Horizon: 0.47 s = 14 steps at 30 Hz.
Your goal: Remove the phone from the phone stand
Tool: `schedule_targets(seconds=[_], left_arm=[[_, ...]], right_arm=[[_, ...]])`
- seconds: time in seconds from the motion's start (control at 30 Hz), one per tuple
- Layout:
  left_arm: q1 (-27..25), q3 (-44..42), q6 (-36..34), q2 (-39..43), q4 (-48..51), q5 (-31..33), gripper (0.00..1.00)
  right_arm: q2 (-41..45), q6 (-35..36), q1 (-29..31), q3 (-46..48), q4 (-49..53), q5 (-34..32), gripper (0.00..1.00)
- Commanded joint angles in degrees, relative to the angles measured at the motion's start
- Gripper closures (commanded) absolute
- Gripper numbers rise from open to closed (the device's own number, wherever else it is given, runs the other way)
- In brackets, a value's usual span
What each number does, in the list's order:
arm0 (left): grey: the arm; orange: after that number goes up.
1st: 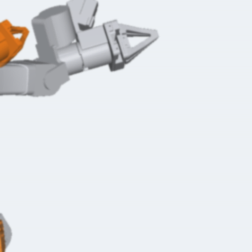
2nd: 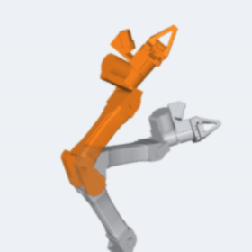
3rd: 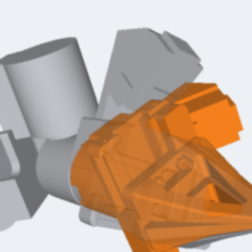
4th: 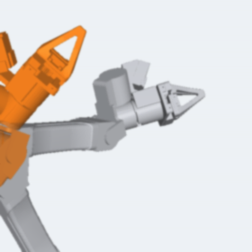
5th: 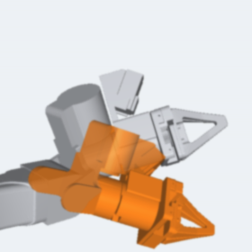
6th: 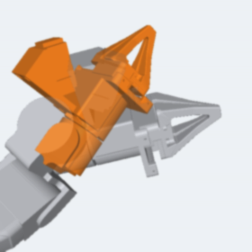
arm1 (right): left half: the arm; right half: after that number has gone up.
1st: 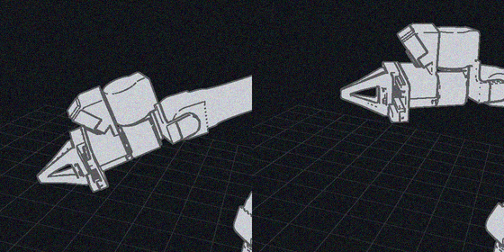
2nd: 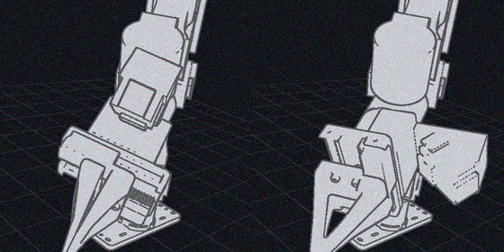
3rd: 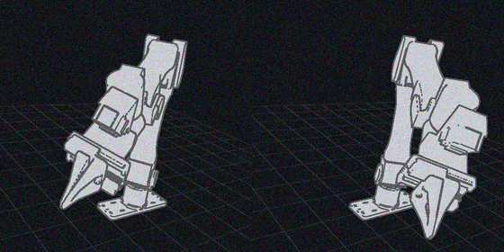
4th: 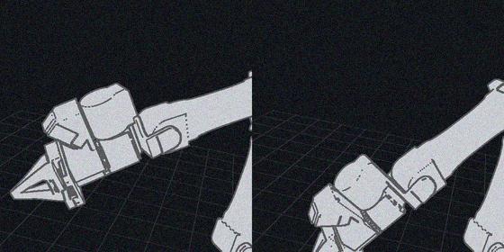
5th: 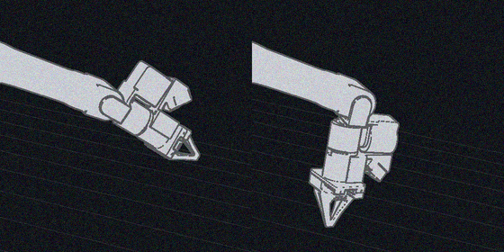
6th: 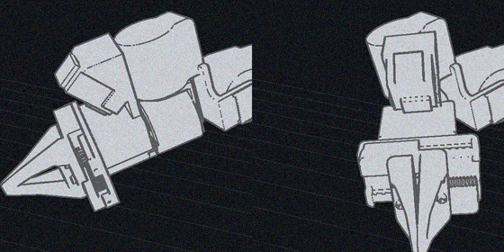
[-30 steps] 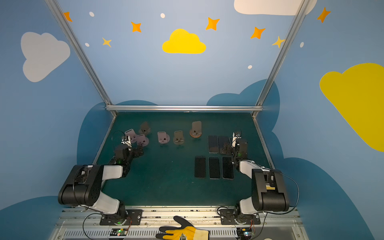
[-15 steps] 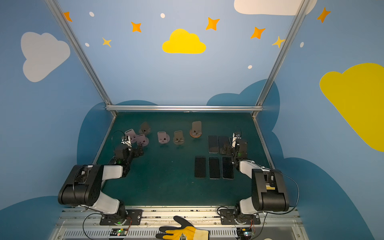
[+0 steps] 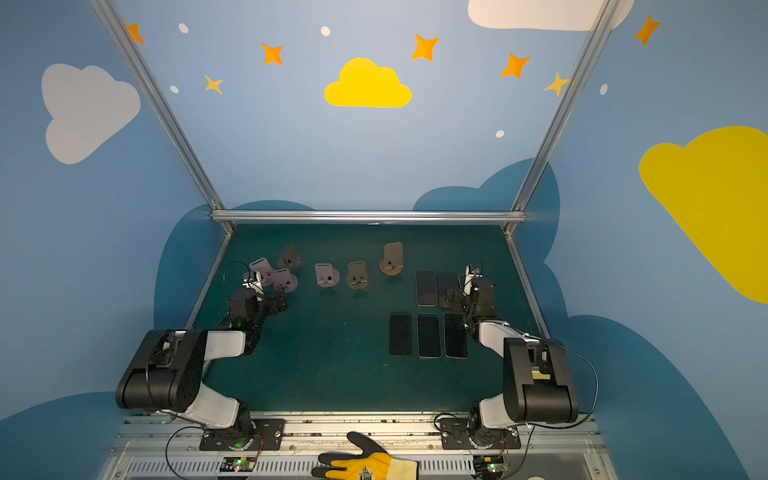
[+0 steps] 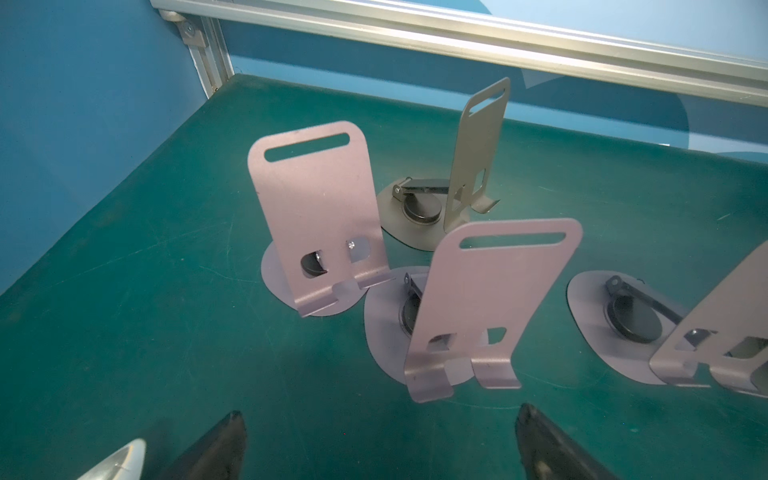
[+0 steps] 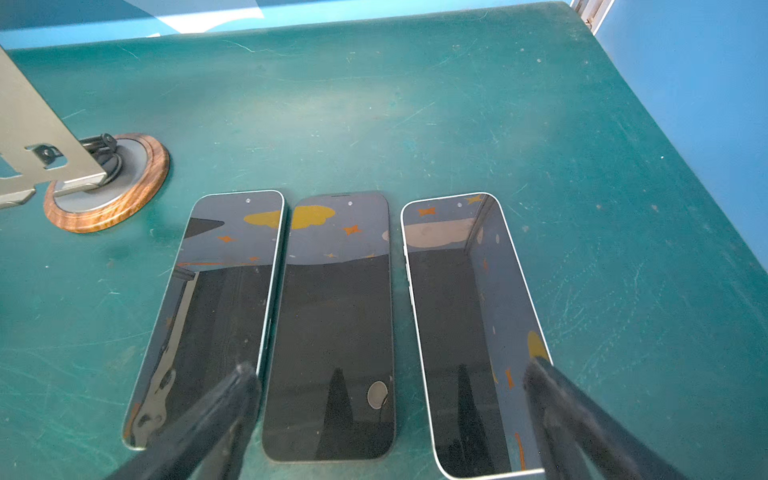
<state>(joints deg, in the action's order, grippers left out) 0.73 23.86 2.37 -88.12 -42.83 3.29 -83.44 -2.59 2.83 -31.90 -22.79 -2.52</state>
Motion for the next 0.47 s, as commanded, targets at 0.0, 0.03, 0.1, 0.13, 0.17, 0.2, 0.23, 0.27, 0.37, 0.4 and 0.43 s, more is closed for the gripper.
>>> schedule_targets(seconds=[0.0,0.03,0.1,0.13,0.17,0.2,0.23,0.27,0.37,0.4,0.43], left_arm=[[0.0,0.3,0.3,0.9,0.5,0.0,0.0],[0.0,0.3,0.3,0.9,0.5,0.0,0.0],[0.0,0.3,0.3,1.0,0.5,0.0,0.0],[0.0,0.3,0.3,0.9,0.5,0.0,0.0],[0.0,0.3,0.3,0.9,0.5,0.0,0.0],[0.1,0.4,0.3,0.9,0.5,0.0,0.0],[0.0,0.4,0.3,0.9,0.5,0.0,0.0],[0.1,0.3,0.3,0.9,0.5,0.0,0.0],[0.1,0.3,0.3,0.9,0.5,0.0,0.0],[0.0,0.4,0.3,0.9,0.5,0.0,0.0],[0.0,0.3,0.3,0.9,0.5,0.0,0.0]], right_arm=[[0.1,-0.2,0.4,0.1,0.4,-0.6,0.01],[0.1,-0.2,0.4,0.0,0.4,-0.6,0.01],[0.1,-0.2,0.4,0.1,0.3,-0.7,0.01],[0.1,-0.2,0.5,0.1,0.3,-0.9,0.01],[0.1,-0.1,0.6,0.0,0.2,-1.0,0.01],[-0.1,-0.1,0.7,-0.2,0.6,-0.9,0.01],[-0.1,-0.1,0.6,-0.3,0.7,-0.8,0.01],[-0.2,-0.1,0.5,-0.3,0.8,-0.7,0.01],[-0.1,-0.1,0.4,-0.2,0.6,-0.7,0.01],[0.0,-0.2,0.5,-0.2,0.5,-0.7,0.01],[0.1,-0.2,0.6,0.1,0.3,-1.0,0.01]])
